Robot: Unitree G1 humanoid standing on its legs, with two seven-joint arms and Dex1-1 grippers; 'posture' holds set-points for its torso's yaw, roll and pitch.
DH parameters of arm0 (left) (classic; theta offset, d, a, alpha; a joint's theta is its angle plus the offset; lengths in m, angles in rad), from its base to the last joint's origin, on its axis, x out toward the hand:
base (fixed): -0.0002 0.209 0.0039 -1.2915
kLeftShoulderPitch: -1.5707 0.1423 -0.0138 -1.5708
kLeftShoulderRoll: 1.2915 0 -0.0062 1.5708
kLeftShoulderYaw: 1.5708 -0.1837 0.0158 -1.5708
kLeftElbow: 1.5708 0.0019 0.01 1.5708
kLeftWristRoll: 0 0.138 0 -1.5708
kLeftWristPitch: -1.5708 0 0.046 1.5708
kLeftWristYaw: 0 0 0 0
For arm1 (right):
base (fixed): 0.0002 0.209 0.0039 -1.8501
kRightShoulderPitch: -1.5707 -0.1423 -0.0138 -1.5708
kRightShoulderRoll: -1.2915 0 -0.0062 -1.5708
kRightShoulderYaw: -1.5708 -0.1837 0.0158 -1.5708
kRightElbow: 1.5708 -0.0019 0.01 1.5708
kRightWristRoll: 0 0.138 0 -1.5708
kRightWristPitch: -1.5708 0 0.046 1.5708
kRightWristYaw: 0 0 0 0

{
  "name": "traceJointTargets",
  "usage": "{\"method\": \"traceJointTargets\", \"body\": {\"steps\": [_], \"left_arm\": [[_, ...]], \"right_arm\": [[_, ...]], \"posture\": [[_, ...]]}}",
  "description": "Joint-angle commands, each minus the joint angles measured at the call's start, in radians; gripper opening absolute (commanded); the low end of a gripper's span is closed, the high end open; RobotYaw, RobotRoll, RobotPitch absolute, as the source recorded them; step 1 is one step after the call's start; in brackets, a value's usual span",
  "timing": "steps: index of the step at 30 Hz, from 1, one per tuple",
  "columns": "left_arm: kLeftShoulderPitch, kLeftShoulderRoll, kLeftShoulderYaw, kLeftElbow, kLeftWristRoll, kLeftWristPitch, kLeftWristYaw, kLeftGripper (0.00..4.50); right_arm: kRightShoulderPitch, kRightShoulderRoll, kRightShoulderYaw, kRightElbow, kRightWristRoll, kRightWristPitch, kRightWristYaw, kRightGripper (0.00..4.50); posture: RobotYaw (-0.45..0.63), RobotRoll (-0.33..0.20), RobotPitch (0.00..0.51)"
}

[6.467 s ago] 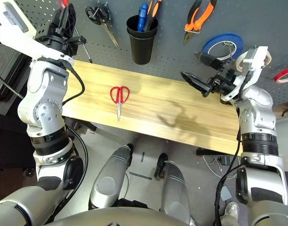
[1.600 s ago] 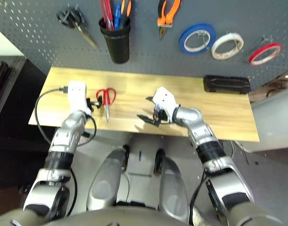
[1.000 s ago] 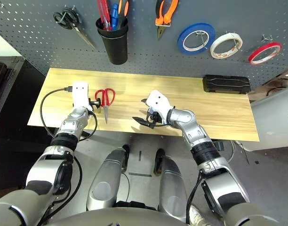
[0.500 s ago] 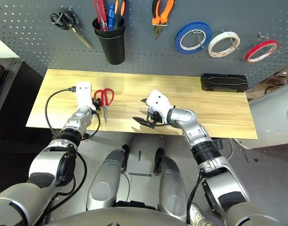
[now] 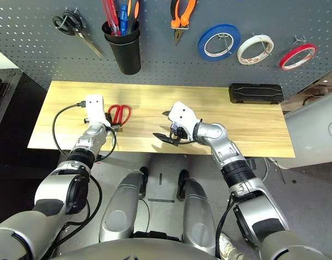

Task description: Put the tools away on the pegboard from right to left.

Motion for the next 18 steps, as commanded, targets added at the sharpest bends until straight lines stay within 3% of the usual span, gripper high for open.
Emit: {"method": "traceJointTargets", "body": {"steps": [1,8,18], "left_arm": [[0.065,-0.021,0.03,-0.158,-0.05,-0.002,-0.005,0.02],[0.222,-0.065,0.06,-0.544,-0.126,0.014,-0.008,0.02],[0.345,-0.087,0.061,-0.875,-0.213,-0.033,-0.078,0.02]], "right_arm": [[0.001,0.003,-0.018,0.023,0.027,-0.044,0.015,4.5],[-0.006,0.0,-0.072,0.007,0.113,-0.078,0.058,4.5],[-0.056,-0.022,-0.138,0.018,0.192,-0.1,0.108,4.5]], "posture": [[0.29,0.0,0.288],[0.31,0.0,0.282],[0.34,0.0,0.276]]}}
